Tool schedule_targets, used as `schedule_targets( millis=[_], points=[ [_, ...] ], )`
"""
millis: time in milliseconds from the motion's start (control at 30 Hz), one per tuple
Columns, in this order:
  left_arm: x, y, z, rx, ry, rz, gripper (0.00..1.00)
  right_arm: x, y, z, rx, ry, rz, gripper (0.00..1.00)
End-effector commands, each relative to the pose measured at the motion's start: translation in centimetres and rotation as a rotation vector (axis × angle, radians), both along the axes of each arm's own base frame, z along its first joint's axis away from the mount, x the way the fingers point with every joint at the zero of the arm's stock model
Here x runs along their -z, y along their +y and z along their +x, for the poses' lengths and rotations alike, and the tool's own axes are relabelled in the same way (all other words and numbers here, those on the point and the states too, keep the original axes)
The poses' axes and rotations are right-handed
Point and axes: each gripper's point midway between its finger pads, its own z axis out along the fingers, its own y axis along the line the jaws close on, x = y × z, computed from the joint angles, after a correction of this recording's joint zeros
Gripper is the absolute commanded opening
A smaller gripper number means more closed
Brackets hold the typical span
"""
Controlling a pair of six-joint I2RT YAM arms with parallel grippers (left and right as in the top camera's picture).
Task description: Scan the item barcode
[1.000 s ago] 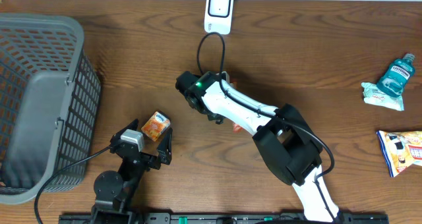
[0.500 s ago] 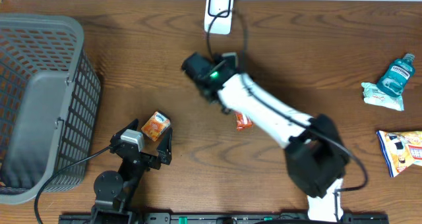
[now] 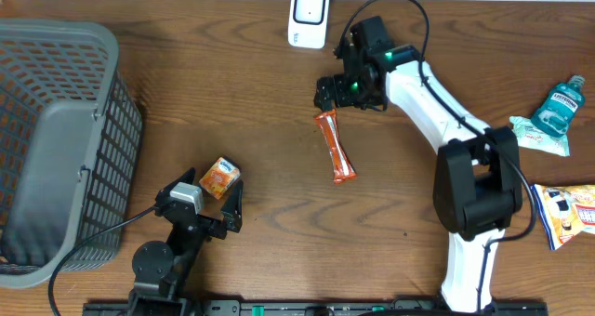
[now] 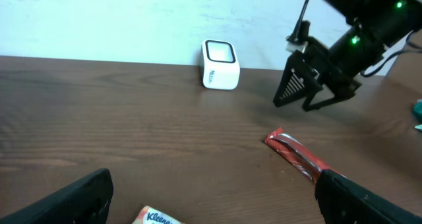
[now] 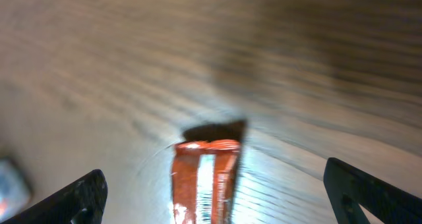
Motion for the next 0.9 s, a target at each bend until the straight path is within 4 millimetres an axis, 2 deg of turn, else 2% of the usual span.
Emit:
schedule_targets(
  millis=[0, 200, 333, 433, 600, 700, 733, 833, 867],
  points=[
    [1.6, -0.1, -0.1, 0.006, 0.045, 0.011, 0.98, 1.8, 1.6, -1.3, -0.175, 0.052, 0.143, 0.99],
    [1.6, -0.1, -0.1, 0.006, 0.045, 0.011, 0.98, 6.3, 1.4, -2.7, -0.298, 0.104, 0.139, 0.99],
    [1.6, 0.0, -0.1, 0.006, 0.045, 0.011, 0.98, 7.8, 1.3, -4.1, -0.388, 0.138, 0.181, 0.99],
    [1.6, -0.1, -0.1, 0.006, 0.045, 0.011, 0.98, 8.0, 1.2, -4.9, -0.441, 0.15, 0.237, 0.96],
    [1.6, -0.1, -0.1, 0.006, 0.045, 0.011, 0.98, 7.9, 0.5, -5.3, -0.502, 0.134, 0.286, 0.71],
    [1.6, -0.1, -0.1, 0.006, 0.045, 0.011, 0.98, 8.0, -0.1, -5.1, -0.491, 0.133, 0.287, 0.39],
    [1.6, -0.1, -0.1, 0.006, 0.045, 0.011, 0.98, 8.0, -0.3, -5.0, -0.486, 0.132, 0.287, 0.25],
    [1.6, -0.1, -0.1, 0.006, 0.045, 0.011, 0.98, 8.0, -0.7, -4.8, -0.475, 0.131, 0.289, 0.05],
    [1.6, -0.1, -0.1, 0.006, 0.045, 0.011, 0.98, 8.0, -0.8, -4.7, -0.474, 0.13, 0.289, 0.01]
  ],
)
